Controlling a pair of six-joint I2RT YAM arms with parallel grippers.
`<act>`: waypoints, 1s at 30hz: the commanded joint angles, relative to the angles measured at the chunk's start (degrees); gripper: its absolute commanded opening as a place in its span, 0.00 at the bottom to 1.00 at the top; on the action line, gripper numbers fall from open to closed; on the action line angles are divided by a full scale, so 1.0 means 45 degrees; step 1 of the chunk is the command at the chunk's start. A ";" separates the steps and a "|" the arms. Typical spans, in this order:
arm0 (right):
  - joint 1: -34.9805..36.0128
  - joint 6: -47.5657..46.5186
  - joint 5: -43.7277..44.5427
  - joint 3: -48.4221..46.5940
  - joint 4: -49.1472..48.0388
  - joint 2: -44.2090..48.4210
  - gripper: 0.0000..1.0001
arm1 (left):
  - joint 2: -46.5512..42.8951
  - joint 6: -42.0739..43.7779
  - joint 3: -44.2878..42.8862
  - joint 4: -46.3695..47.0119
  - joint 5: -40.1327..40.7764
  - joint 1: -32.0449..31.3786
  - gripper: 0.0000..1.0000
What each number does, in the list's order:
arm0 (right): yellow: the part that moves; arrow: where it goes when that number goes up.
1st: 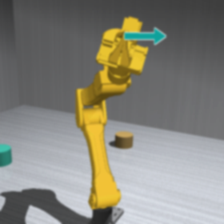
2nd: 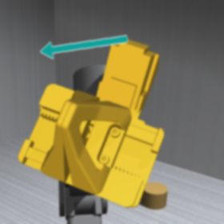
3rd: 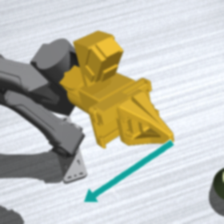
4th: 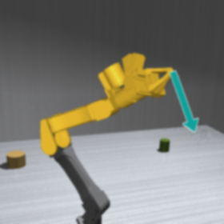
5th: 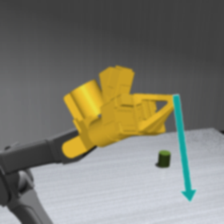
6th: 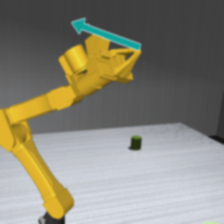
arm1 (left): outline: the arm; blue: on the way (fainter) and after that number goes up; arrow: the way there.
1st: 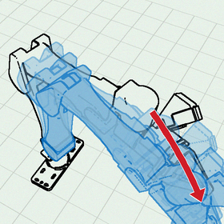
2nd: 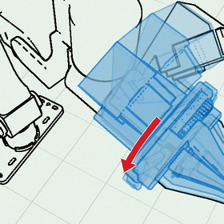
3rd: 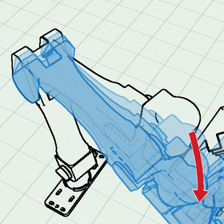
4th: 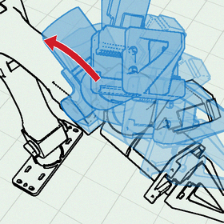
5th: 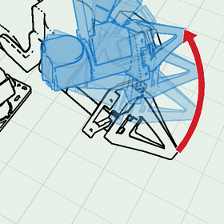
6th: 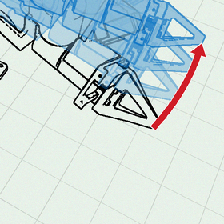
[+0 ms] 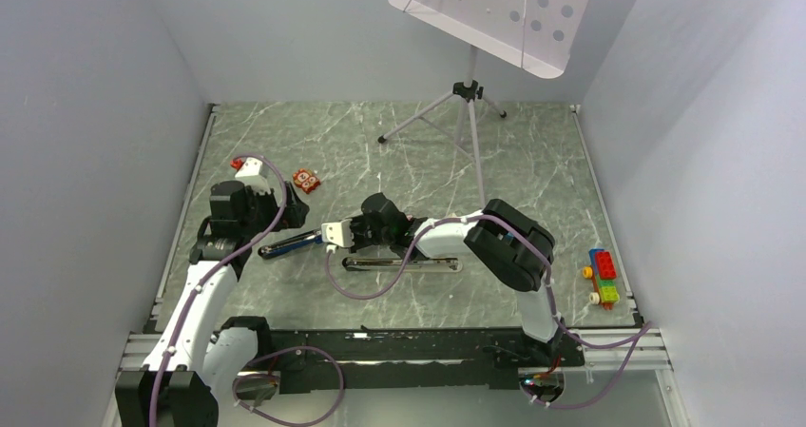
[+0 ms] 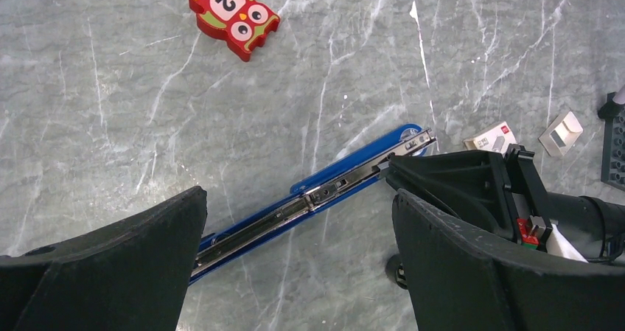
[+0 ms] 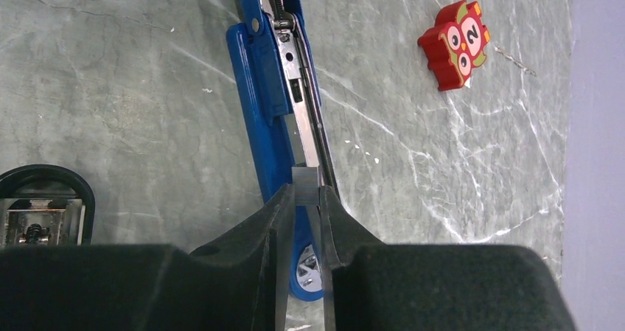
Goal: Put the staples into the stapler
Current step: Pick up the stapler.
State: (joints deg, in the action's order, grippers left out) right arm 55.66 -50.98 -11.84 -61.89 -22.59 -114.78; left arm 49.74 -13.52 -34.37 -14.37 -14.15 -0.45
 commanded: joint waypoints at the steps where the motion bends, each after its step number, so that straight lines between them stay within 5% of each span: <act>1: 0.0067 0.0016 -0.0024 -0.0030 -0.0714 0.0273 0.20 | -0.0036 -0.0335 0.0079 0.0423 -0.0250 0.0061 0.99; 13: 0.0001 0.0444 -0.0598 -0.0023 -0.0003 0.1374 0.20 | -0.0151 -0.0347 0.0099 0.0349 -0.0332 0.0061 0.99; 30: -0.1841 -0.1509 -0.3722 -0.3678 0.7831 0.1061 0.20 | -0.0388 -0.0700 -0.1271 -0.0960 0.0967 0.0061 0.99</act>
State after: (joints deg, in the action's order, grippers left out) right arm 48.84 -53.39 -23.11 -72.75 2.17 -109.60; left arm 49.25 -14.96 -35.64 -17.58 -12.27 -0.45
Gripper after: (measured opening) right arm 0.208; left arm 0.994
